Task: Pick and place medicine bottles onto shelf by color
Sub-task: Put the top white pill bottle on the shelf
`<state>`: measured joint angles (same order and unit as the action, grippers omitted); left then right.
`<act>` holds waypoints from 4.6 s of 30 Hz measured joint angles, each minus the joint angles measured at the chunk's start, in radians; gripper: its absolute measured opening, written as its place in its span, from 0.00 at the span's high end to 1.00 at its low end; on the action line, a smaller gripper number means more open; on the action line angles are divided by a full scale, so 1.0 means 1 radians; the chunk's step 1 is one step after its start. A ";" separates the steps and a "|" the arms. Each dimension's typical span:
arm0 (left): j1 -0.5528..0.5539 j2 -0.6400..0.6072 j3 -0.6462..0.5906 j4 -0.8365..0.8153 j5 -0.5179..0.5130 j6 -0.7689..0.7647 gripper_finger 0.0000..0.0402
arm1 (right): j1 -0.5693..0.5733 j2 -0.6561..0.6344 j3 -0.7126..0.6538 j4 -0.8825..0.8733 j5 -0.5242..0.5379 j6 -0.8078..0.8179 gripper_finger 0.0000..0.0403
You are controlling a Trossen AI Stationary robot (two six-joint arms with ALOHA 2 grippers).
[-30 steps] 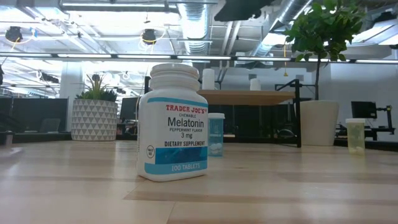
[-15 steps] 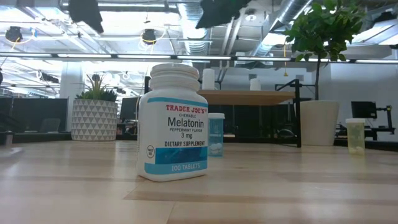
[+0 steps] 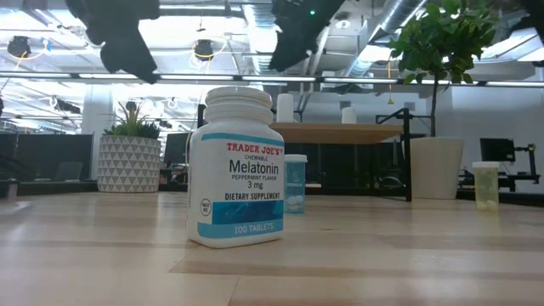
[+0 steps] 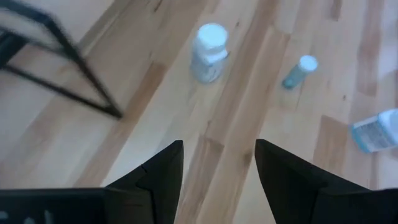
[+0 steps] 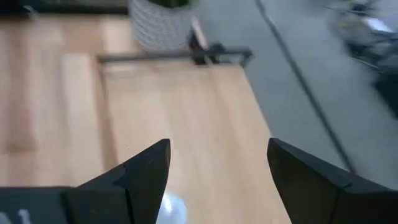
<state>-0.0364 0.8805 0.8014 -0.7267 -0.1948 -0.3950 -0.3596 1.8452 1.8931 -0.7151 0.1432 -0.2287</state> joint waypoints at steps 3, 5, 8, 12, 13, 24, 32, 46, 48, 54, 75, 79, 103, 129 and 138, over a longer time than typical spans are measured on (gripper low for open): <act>-0.025 -0.002 -0.048 0.096 -0.028 0.002 0.54 | -0.020 0.038 0.075 -0.095 -0.108 -0.004 0.28; -0.038 -0.002 -0.083 0.185 -0.056 0.020 0.54 | -0.025 0.059 0.106 -0.118 -0.116 -0.005 0.28; -0.045 -0.001 -0.136 0.309 -0.061 0.050 0.54 | -0.030 0.078 0.118 -0.142 -0.119 -0.007 0.28; -0.046 0.001 -0.156 0.388 -0.057 0.080 0.54 | -0.029 0.084 0.121 -0.178 -0.119 -0.063 0.28; -0.046 0.004 -0.156 0.402 -0.058 0.089 0.54 | -0.029 0.086 0.119 -0.209 -0.119 -0.076 0.28; -0.045 0.004 -0.156 0.506 -0.060 0.149 0.54 | -0.021 0.093 0.118 -0.287 -0.119 -0.102 0.28; -0.045 0.004 -0.156 0.509 -0.062 0.149 0.54 | 0.001 0.093 0.118 -0.316 -0.119 -0.102 0.28; -0.045 0.004 -0.156 0.509 -0.067 0.167 0.54 | 0.014 0.093 0.118 -0.264 -0.119 -0.095 0.28; -0.045 0.004 -0.156 0.509 -0.067 0.167 0.54 | 0.008 0.093 0.118 -0.262 -0.119 -0.095 0.28; -0.045 0.004 -0.156 0.509 -0.067 0.174 0.54 | 0.003 0.147 0.117 -0.233 -0.119 -0.107 0.28; -0.045 0.005 -0.156 0.509 -0.067 0.174 0.54 | -0.029 0.160 0.117 -0.322 -0.108 -0.104 0.28; -0.045 0.005 -0.156 0.509 -0.067 0.174 0.54 | -0.028 0.160 0.117 -0.328 -0.108 -0.102 0.30; -0.045 0.005 -0.156 0.509 -0.067 0.174 0.54 | -0.024 0.160 0.182 -0.534 -0.109 -0.094 0.66; -0.044 0.004 -0.156 0.506 -0.081 0.175 0.54 | -0.047 -0.146 0.291 -0.856 -0.119 -0.018 0.68; -0.044 0.004 -0.156 0.507 -0.082 0.175 0.54 | -0.055 -0.387 0.065 -0.825 -0.119 0.085 0.68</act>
<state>-0.0807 0.8848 0.6453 -0.2199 -0.2768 -0.2202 -0.4149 1.4586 1.9578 -1.5404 0.0242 -0.1434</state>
